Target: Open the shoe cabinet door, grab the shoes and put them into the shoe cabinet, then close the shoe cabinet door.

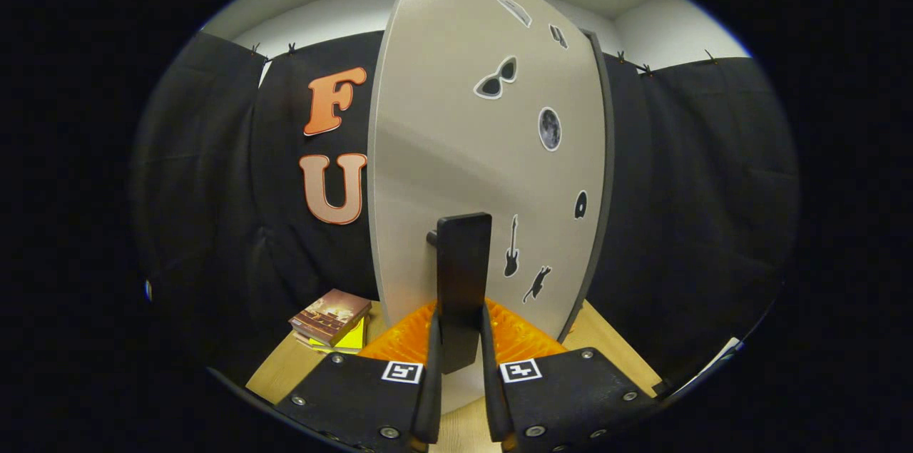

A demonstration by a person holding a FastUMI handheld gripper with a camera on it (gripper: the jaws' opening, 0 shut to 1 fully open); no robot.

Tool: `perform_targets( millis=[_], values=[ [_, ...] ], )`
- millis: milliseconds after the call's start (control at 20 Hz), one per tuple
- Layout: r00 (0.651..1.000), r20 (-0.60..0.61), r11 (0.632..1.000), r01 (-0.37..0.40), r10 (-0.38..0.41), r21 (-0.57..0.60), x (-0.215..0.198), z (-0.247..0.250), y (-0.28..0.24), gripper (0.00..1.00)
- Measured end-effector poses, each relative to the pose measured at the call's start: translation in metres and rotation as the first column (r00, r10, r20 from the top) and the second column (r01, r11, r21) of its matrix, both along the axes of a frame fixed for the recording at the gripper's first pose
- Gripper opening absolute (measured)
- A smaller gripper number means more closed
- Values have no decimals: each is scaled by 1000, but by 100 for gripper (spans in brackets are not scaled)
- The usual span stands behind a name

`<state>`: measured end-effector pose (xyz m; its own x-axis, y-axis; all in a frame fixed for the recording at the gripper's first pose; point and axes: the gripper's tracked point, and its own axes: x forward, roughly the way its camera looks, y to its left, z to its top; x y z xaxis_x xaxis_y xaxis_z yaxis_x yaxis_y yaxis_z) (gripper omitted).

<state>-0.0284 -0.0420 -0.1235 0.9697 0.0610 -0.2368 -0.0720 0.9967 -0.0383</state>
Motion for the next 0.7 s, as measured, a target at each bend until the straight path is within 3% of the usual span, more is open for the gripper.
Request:
perform_targets(
  millis=[400,700],
  values=[
    [991,8,990,137,-137,-37,-41,3,-82,20],
    [956,38,951,294,-292,-93,-59,11,-156,18]
  ],
)
